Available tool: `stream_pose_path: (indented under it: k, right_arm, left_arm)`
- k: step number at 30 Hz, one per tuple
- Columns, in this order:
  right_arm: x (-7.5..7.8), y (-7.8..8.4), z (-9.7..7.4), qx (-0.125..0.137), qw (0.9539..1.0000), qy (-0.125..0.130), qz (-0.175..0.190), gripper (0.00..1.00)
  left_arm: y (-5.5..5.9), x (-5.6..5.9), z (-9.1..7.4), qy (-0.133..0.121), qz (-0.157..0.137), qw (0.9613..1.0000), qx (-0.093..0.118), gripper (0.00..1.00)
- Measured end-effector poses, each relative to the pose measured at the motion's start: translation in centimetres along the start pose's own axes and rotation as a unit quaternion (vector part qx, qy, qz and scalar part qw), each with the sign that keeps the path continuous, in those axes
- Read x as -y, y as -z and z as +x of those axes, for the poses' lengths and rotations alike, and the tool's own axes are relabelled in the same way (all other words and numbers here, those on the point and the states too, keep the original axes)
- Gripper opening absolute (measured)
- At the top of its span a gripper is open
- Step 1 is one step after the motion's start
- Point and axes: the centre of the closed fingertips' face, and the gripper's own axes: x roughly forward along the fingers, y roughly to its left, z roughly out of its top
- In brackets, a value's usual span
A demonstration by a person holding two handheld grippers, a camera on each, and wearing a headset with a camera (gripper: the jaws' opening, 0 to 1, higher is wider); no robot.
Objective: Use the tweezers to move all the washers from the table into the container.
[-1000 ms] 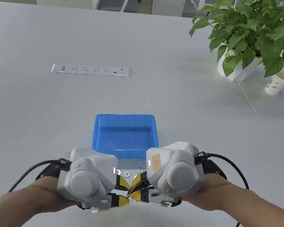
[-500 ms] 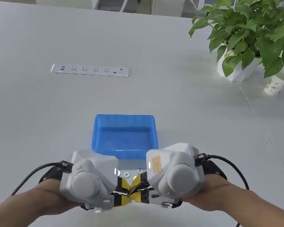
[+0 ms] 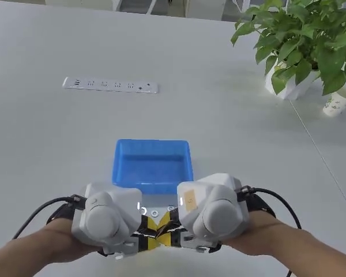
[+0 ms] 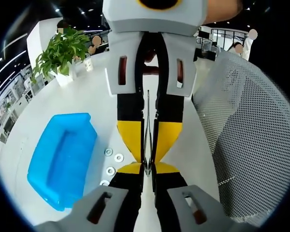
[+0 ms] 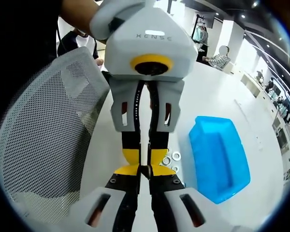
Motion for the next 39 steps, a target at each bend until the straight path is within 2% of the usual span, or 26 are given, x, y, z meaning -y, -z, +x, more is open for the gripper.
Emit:
stream_pose_path:
  k: [19, 24, 37, 39]
  right_arm:
    - [-0.2, 0.0, 0.1, -0.002, 1.0, 0.0, -0.007, 0.07]
    - [-0.1, -0.1, -0.1, -0.001, 1.0, 0.002, -0.003, 0.07]
    - [0.3, -0.1, -0.7, -0.002, 1.0, 0.003, -0.001, 0.07]
    - [0.2, 0.0, -0.7, -0.001, 1.0, 0.001, 0.002, 0.07]
  left_arm:
    - [0.0, 0.2, 0.1, 0.005, -0.005, 1.0, 0.003, 0.1]
    - [-0.2, 0.2, 0.1, -0.002, 0.005, 1.0, -0.004, 0.11]
    - [-1.0, -0.2, -0.4, -0.007, -0.004, 0.9999, 0.014, 0.11]
    - [-1.0, -0.1, -0.3, -0.003, -0.018, 0.9996, 0.023, 0.11]
